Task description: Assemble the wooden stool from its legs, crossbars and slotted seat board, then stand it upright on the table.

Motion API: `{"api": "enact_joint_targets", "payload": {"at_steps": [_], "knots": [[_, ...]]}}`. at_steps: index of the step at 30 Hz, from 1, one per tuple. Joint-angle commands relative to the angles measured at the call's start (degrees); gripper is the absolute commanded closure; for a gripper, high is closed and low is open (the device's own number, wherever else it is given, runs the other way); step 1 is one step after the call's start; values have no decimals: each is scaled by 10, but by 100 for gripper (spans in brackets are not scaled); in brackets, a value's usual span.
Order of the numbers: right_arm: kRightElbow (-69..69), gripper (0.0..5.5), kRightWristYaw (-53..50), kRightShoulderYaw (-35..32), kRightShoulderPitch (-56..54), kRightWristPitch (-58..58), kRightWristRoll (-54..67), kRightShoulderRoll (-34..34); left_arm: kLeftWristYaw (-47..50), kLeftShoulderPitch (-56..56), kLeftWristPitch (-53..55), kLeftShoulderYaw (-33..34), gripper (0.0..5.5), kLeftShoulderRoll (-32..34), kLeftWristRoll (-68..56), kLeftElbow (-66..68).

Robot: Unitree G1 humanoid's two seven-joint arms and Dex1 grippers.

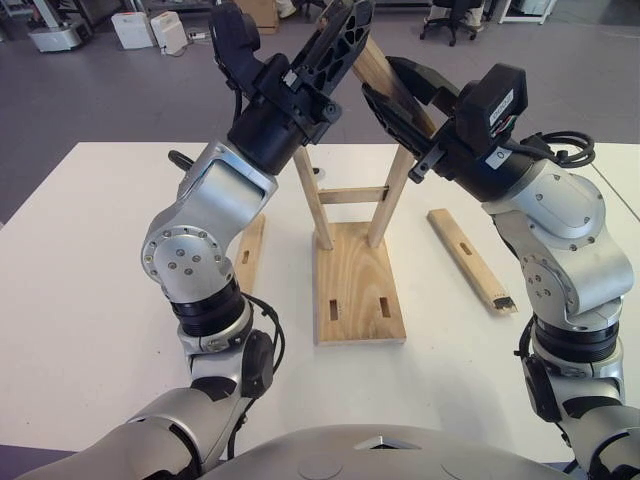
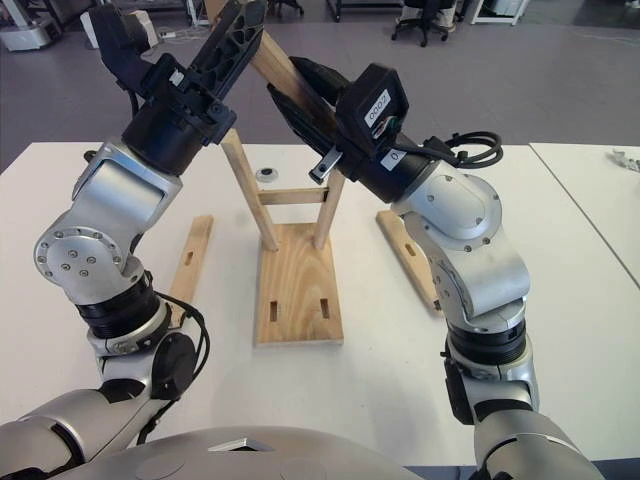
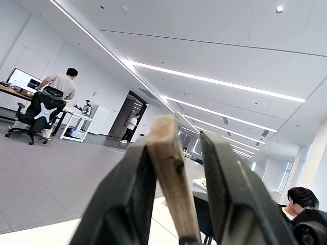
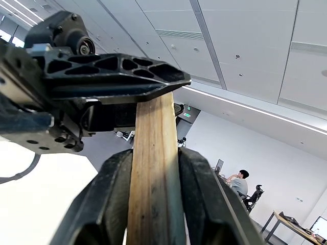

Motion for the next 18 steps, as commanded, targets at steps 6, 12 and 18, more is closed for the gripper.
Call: {"api": "enact_joint_targets", "payload": {"at_steps": [6, 12, 18], "knots": [[-2, 418, -2, 5, -30, 3, -5, 21, 30, 8, -24, -33, 510, 22, -35, 10], [18, 292, 0, -84, 30, 29, -4, -32, 16, 162, -27, 28, 510, 118, -48, -64], [202, 287, 0, -174, 169, -83, -85, -78, -80, 366, -86, 95, 510, 224, 82, 15]]}}
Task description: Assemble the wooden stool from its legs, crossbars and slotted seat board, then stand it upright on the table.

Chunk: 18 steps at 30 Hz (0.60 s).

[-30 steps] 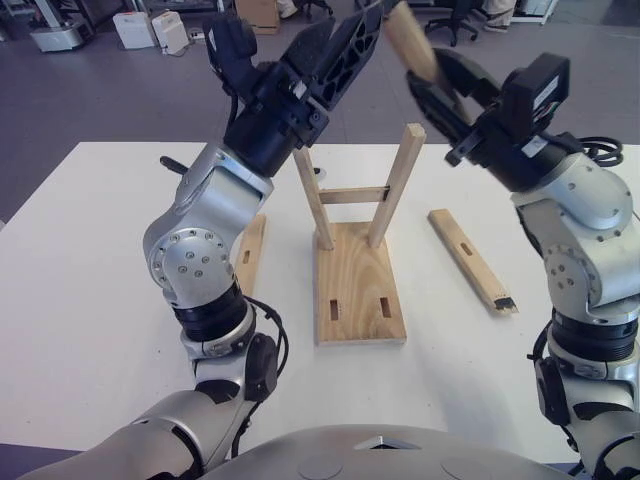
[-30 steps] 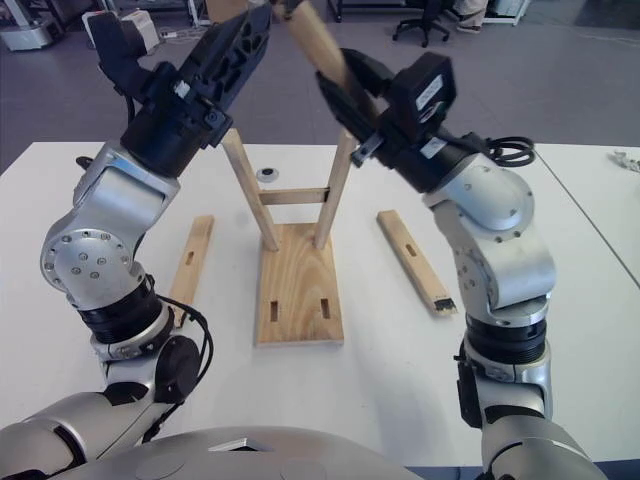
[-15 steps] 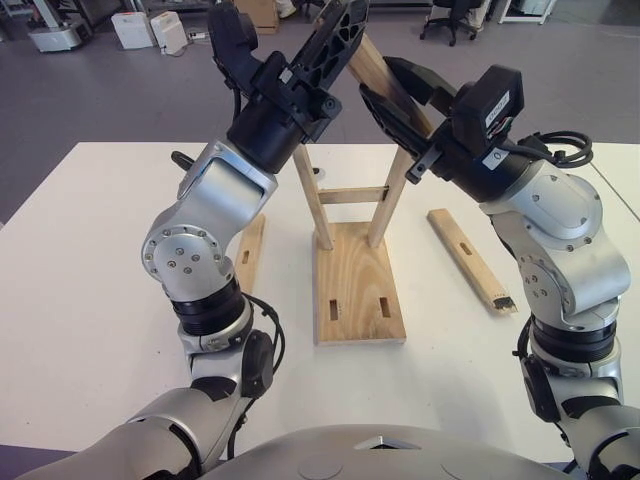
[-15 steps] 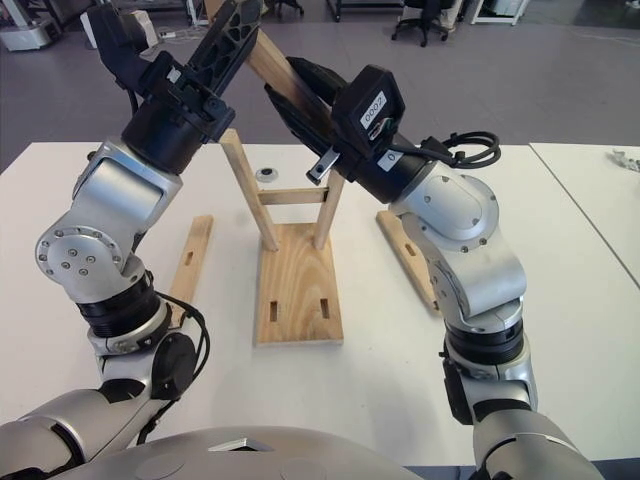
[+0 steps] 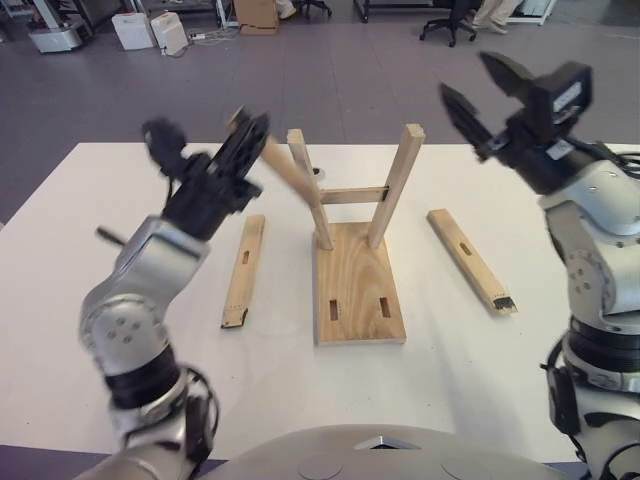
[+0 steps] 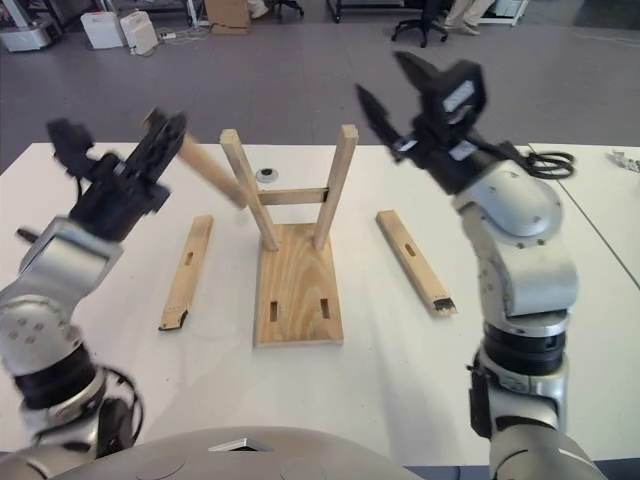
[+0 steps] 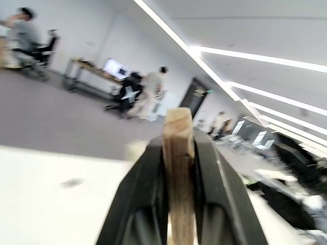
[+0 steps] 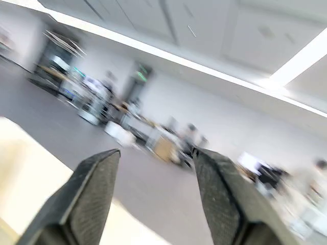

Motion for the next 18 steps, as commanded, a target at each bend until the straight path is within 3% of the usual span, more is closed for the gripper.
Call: {"api": "enact_joint_targets", "payload": {"at_steps": [1, 8, 18], "knots": [[96, 287, -1, 10, 58, -84, -47, 8, -46, 60, -71, -10, 510, 16, 120, 95], [183, 287, -12, 32, 93, -166, -77, 51, -90, 63, -188, -19, 510, -33, 213, 218], [216, 287, -16, 43, 105, -200, -88, 72, -98, 56, -246, -27, 510, -64, 265, 295]]}}
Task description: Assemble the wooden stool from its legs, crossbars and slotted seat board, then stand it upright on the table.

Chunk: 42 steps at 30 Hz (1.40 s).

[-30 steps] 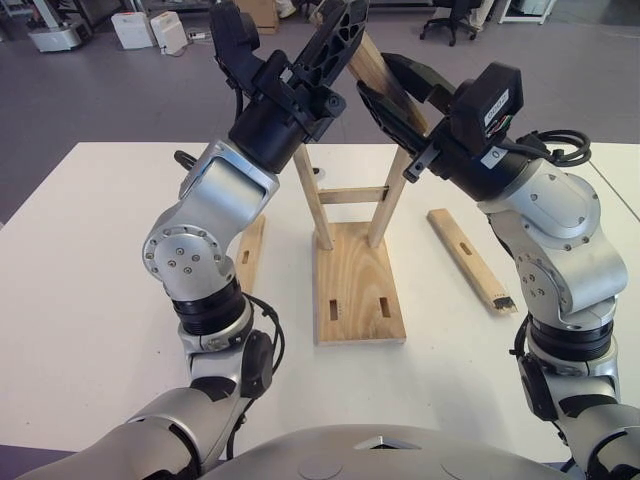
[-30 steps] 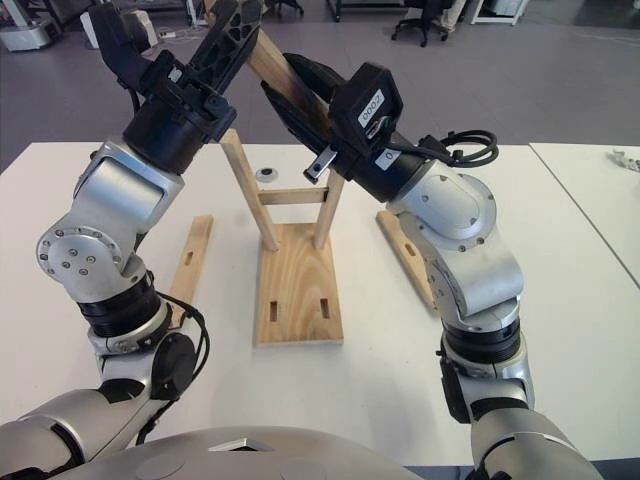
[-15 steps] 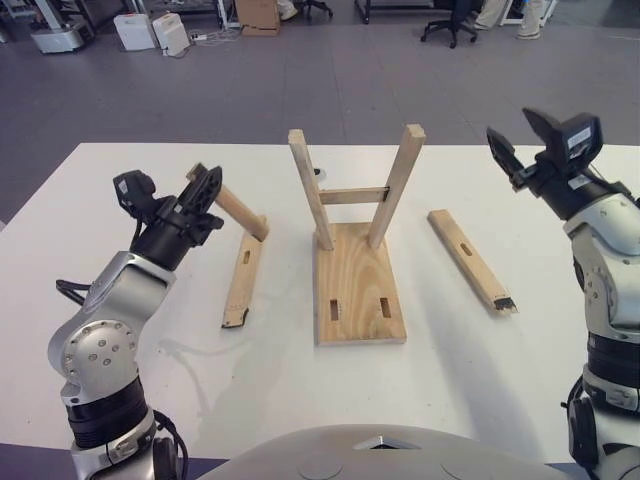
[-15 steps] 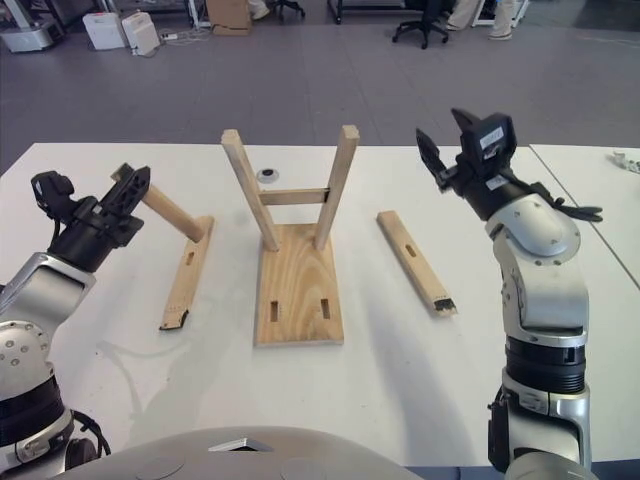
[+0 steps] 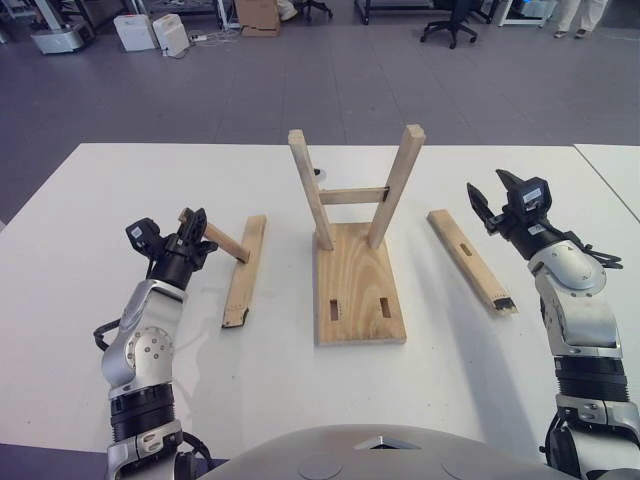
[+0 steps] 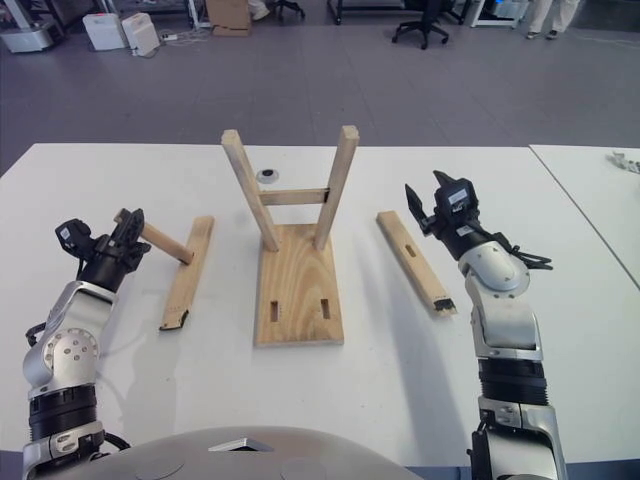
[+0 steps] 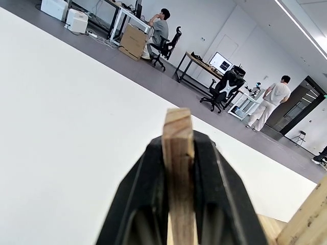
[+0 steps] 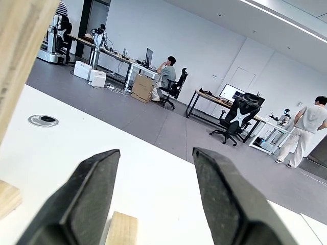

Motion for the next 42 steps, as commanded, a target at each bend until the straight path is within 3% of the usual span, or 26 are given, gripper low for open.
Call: {"api": "enact_joint_targets", "payload": {"at_steps": [1, 9, 12, 19, 24, 25, 30, 35, 42], "knots": [[8, 287, -3, 5, 5, -6, -5, 5, 3, 1, -20, -1, 510, -7, 30, 33], [12, 287, -6, 15, 6, -19, -24, 0, 44, 54, 5, -61, 510, 25, 134, 31], [15, 287, -7, 19, 3, -29, -41, -5, 58, 104, -1, -107, 510, 53, 221, 60], [19, 287, -2, 15, -6, -39, -55, -13, 57, 128, -41, -159, 510, 49, 287, 163], [15, 287, 0, 14, -8, -39, -57, -13, 22, 96, -88, -125, 510, 23, 214, 87], [13, 287, -1, 14, -12, -38, -54, -12, 14, 77, -86, -115, 473, 30, 201, 62], [11, 287, -7, 19, -23, -35, -51, -5, 0, 37, -27, -97, 398, 65, 185, -20], [5, 287, -15, 25, -16, -35, -55, 2, 23, 67, 140, -95, 317, 105, 179, -92], [3, 287, -22, 37, -13, -35, -58, 10, 93, 90, 275, -115, 210, 68, 199, -133]]}}
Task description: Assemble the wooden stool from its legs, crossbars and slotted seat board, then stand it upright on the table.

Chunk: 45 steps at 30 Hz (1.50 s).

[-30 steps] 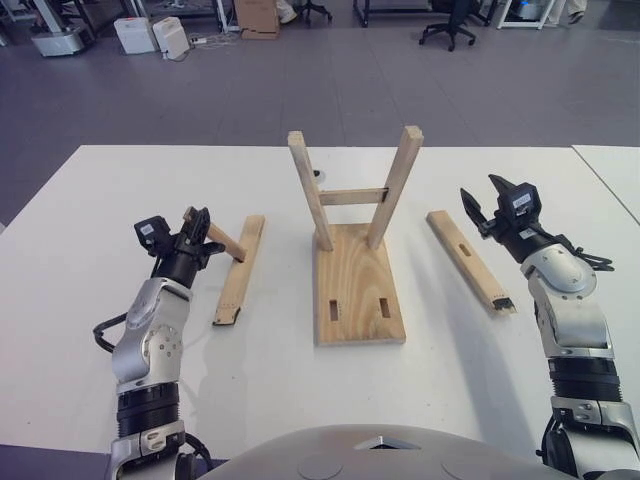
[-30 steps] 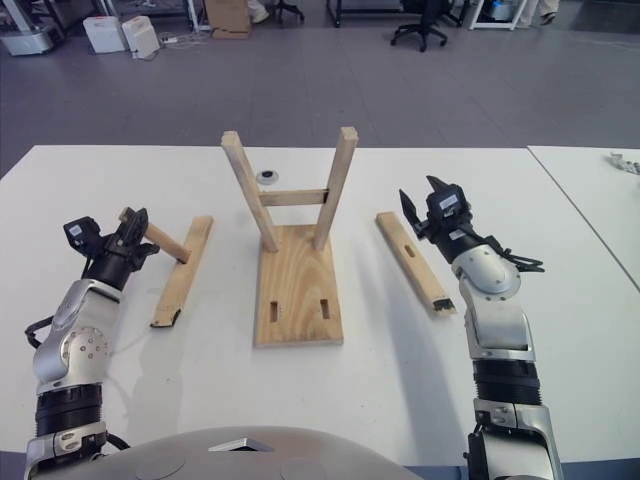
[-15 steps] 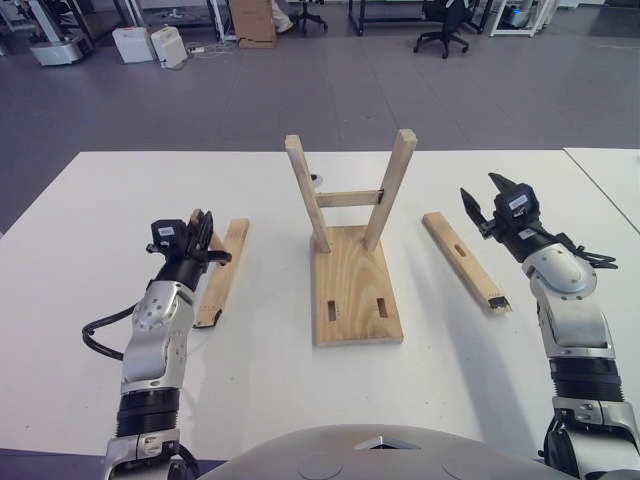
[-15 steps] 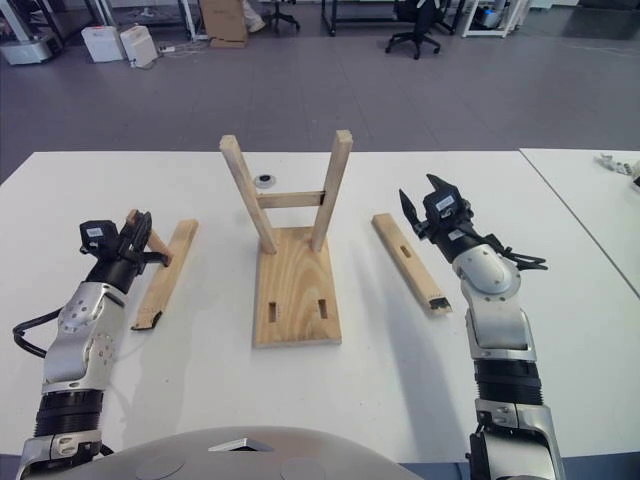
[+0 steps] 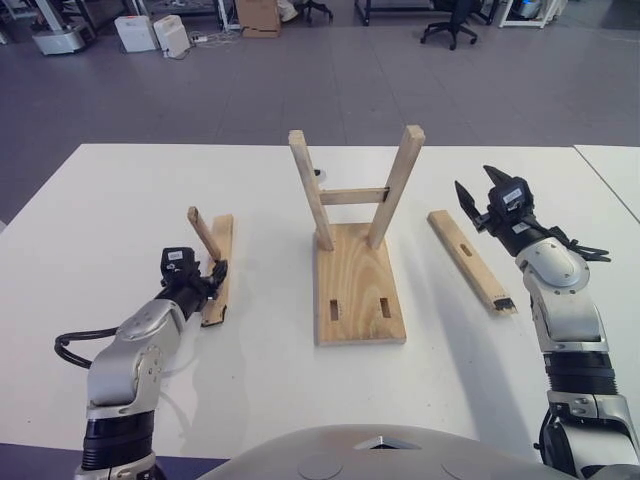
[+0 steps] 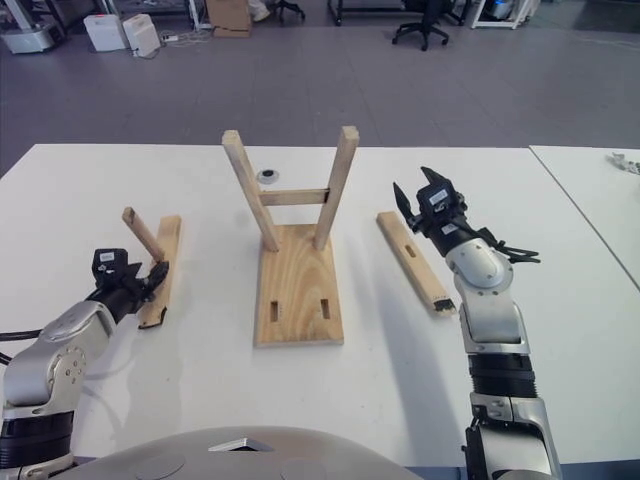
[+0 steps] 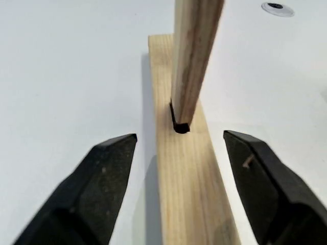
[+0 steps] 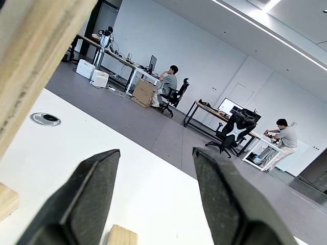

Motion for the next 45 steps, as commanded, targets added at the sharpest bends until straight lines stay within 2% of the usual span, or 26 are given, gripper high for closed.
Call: {"api": "enact_joint_targets", "payload": {"at_steps": [1, 2, 6, 9, 10, 12, 13, 16, 18, 23, 26, 29, 33, 35, 42, 43, 45], "knots": [[-7, 287, -4, 8, 3, 1, -6, 5, 16, 9, 26, -16, 210, -9, 25, 16], [-8, 287, -4, 9, 4, 1, -6, 5, 15, 10, 24, -17, 210, -10, 31, 23], [-8, 287, -5, 13, 4, 1, -6, 5, 6, 23, -3, -41, 281, 1, 69, 49], [-17, 287, -1, -2, -9, 32, 27, 13, -2, 30, -60, -72, 325, 34, 129, 77], [-25, 287, 5, -16, -20, 61, 57, 16, -11, 24, -96, -60, 342, 28, 125, 77], [-50, 287, 18, -58, -56, 142, 156, 19, -42, -15, -185, -4, 347, 1, 71, 48], [-78, 287, 26, -84, -89, 199, 242, 19, -56, -50, -210, 29, 347, -5, 31, 21], [-129, 235, 4, -118, -239, 355, 465, 25, -78, -180, -223, 60, 347, 16, -38, -50], [-108, 193, -33, -122, -321, 407, 533, 38, -78, -252, -201, 45, 347, 25, -58, -79], [-22, 189, -132, -109, -480, 462, 650, 131, -104, -373, -147, -70, 347, 18, -60, -99], [3, 189, -176, -119, -506, 472, 691, 163, -124, -386, -146, -138, 347, 9, -37, -101], [10, 189, -207, -122, -505, 480, 706, 166, -141, -378, -156, -169, 347, 9, -18, -106], [2, 254, -261, -145, -480, 496, 754, 161, -159, -367, -160, -184, 347, 10, -4, -111], [-13, 305, -286, -151, -461, 507, 783, 155, -169, -362, -161, -187, 347, 11, -7, -117], [-62, 425, -364, -151, -385, 539, 871, 109, -221, -345, -169, -212, 347, 23, -6, -136], [-79, 443, -376, -156, -366, 536, 883, 99, -224, -345, -168, -216, 311, 22, -4, -138], [-154, 447, -417, -181, -282, 519, 927, 80, -228, -332, -156, -225, 283, 24, -6, -156]]}}
